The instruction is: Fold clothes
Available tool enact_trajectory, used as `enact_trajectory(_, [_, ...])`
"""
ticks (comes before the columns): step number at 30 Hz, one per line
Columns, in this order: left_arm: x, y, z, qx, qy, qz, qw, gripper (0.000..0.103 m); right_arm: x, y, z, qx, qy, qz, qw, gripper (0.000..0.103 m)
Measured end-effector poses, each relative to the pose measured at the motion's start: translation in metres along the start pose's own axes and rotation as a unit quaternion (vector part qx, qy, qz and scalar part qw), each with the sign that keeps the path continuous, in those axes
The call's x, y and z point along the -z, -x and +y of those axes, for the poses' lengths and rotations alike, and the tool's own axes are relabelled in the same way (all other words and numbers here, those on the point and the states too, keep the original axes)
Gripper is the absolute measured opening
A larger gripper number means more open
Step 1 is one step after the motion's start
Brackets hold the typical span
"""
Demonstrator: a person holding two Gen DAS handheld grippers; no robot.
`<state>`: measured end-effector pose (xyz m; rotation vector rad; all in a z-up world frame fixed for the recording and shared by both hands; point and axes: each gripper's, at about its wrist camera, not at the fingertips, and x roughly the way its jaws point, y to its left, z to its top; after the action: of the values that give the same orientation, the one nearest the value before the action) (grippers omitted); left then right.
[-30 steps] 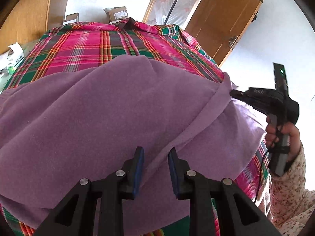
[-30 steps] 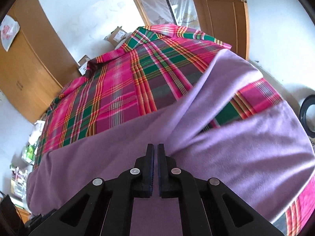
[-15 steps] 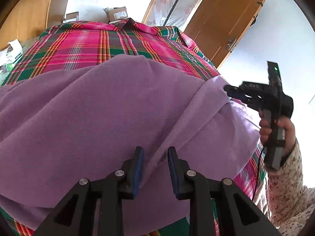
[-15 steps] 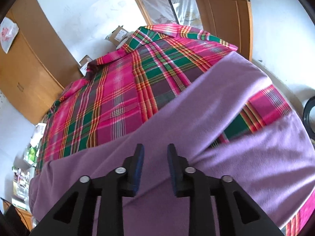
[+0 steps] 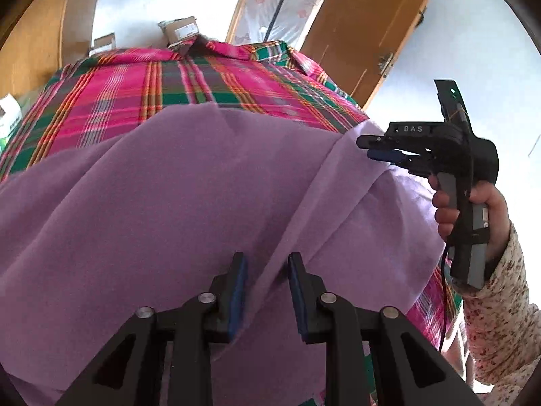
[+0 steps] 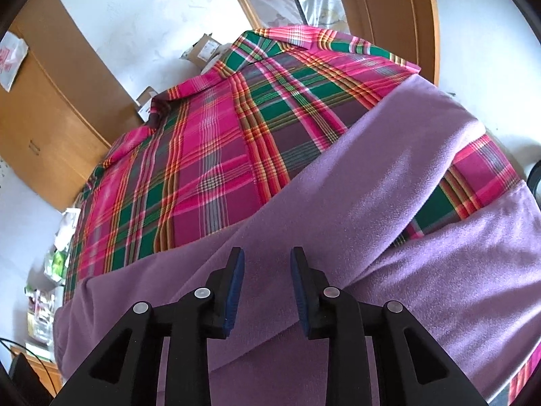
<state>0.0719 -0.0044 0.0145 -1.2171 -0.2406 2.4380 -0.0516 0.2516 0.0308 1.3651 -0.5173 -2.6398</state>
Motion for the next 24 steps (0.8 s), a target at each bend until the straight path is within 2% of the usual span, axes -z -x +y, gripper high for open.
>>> enact_trajectory(1, [0.001, 0.001, -0.002, 0.004, -0.006, -0.001, 1.0, 0.006, 0.0, 0.002, 0.0, 0.0, -0.001, -0.002, 1.0, 0.029])
enact_trajectory(10, [0.023, 0.014, -0.029, 0.021, -0.096, -0.03, 0.9946, 0.004, 0.006, 0.019, 0.003, -0.009, 0.002, -0.015, 1.0, 0.029])
enact_trajectory(12, [0.027, 0.017, -0.033, 0.021, -0.118, -0.036, 0.9921, 0.004, 0.008, 0.022, 0.005, -0.013, 0.006, -0.015, 1.0, 0.031])
enact_trajectory(13, [0.029, 0.018, -0.035, 0.02, -0.128, -0.038, 0.9908, 0.004, 0.009, 0.022, 0.006, -0.012, 0.008, -0.015, 1.0, 0.037])
enact_trajectory(14, [0.03, 0.019, -0.036, 0.021, -0.133, -0.038, 0.9902, 0.004, 0.01, 0.022, 0.006, -0.01, 0.006, -0.014, 1.0, 0.04])
enact_trajectory(20, [0.031, 0.018, -0.031, 0.024, -0.122, -0.037, 0.9915, 0.004, 0.011, 0.018, -0.004, 0.002, -0.02, -0.008, 1.0, 0.041])
enact_trajectory(24, [0.029, 0.021, -0.03, 0.029, -0.122, -0.042, 0.9912, 0.003, 0.008, 0.014, -0.009, -0.012, -0.038, -0.006, 0.999, 0.041])
